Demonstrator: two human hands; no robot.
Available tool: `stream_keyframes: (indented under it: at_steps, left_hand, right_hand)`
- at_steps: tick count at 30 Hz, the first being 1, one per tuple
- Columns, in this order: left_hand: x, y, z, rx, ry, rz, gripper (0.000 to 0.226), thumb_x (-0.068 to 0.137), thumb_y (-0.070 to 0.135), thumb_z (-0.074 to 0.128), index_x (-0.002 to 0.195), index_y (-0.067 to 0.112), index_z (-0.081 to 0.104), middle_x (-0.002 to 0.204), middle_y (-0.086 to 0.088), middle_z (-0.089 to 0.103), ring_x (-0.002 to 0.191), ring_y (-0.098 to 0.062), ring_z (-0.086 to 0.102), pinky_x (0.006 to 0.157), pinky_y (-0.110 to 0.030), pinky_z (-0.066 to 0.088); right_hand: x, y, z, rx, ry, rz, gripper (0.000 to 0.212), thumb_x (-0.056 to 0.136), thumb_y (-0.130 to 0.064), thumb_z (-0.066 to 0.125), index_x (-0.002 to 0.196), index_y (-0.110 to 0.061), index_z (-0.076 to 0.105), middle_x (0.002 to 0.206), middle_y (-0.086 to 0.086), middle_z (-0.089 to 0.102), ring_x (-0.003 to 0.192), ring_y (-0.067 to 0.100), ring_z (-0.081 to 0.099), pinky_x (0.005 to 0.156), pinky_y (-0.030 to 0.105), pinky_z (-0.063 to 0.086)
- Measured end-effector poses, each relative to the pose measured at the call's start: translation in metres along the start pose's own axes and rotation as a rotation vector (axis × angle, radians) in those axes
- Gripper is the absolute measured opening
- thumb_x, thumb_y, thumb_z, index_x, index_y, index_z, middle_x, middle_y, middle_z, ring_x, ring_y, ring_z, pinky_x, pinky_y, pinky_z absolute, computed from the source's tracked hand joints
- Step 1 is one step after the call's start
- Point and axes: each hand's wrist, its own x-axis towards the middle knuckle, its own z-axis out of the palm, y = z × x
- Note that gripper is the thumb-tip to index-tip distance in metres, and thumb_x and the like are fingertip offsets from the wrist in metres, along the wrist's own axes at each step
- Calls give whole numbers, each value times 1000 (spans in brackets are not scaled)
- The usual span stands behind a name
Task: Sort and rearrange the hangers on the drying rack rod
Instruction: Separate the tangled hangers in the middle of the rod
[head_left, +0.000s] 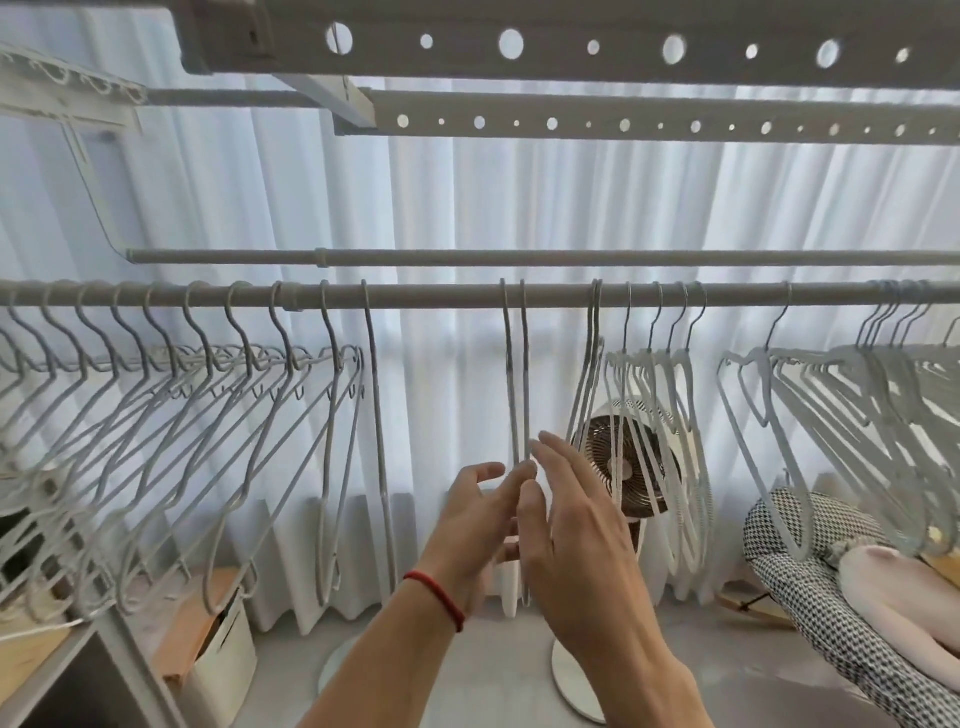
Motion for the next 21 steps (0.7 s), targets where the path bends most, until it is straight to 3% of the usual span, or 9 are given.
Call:
stream_keyframes:
  at_steps: [2, 4, 6, 8, 10, 12, 15, 21]
  left_hand:
    - [-2, 0, -4, -20, 12, 3, 61, 87, 42, 77, 135, 16, 49, 112, -12, 75, 99, -26, 75, 81, -39, 62]
    - [-4, 2, -8, -30, 18, 15, 61, 87, 44, 76, 134, 16, 49, 110, -10, 76, 95, -23, 76, 75, -35, 60]
    - [-7, 2, -13, -33, 16, 27, 58, 88, 44, 75, 133, 16, 50, 103, -6, 78, 90, -19, 77, 73, -33, 59]
    - [-9, 2, -19, -16, 27, 34, 54, 91, 41, 72, 134, 16, 49, 99, -4, 79, 88, -17, 77, 75, -34, 60]
    - [-11, 3, -24, 4, 38, 36, 54, 94, 40, 69, 136, 16, 48, 103, -8, 78, 91, -22, 77, 78, -38, 62]
    - [-13, 4, -27, 5, 54, 40, 52, 95, 42, 66, 135, 14, 48, 103, -13, 76, 87, -25, 76, 75, -39, 62]
    - [-14, 3, -30, 23, 107, 41, 52, 95, 46, 65, 134, 15, 49, 102, -16, 75, 84, -27, 76, 70, -41, 63]
    - [-16, 7, -34, 1, 164, 38, 47, 98, 42, 61, 135, 16, 48, 99, -15, 76, 78, -24, 77, 62, -33, 59]
  right_hand:
    - [0, -2, 2, 119, -70, 25, 44, 109, -31, 37, 152, -24, 42, 153, -14, 41, 135, -12, 27, 102, -2, 15]
    - [0, -5, 5, 230, -164, 85, 43, 109, -36, 36, 151, -27, 38, 138, -18, 43, 141, 0, 34, 100, 6, 24]
    - [1, -10, 11, 327, -247, 151, 49, 107, -47, 32, 152, -30, 34, 133, -19, 43, 131, 4, 47, 102, 15, 32]
    - [0, -12, 18, 408, -267, 195, 47, 100, -60, 26, 130, -30, 48, 122, -10, 61, 104, 2, 62, 97, 31, 49]
    - [2, -13, 25, 509, -268, 282, 45, 101, -63, 22, 108, -32, 54, 107, -2, 68, 95, 8, 69, 88, 39, 57]
    - [6, -14, 33, 617, -290, 419, 51, 103, -65, 23, 103, -30, 60, 100, 3, 71, 93, 18, 72, 77, 35, 58]
    - [12, -18, 46, 704, -277, 507, 54, 101, -67, 30, 99, -25, 63, 93, 3, 70, 87, 11, 71, 70, 27, 52]
    - [20, -13, 47, 757, -314, 551, 51, 100, -60, 44, 112, -16, 68, 94, 5, 79, 83, 18, 77, 73, 36, 59]
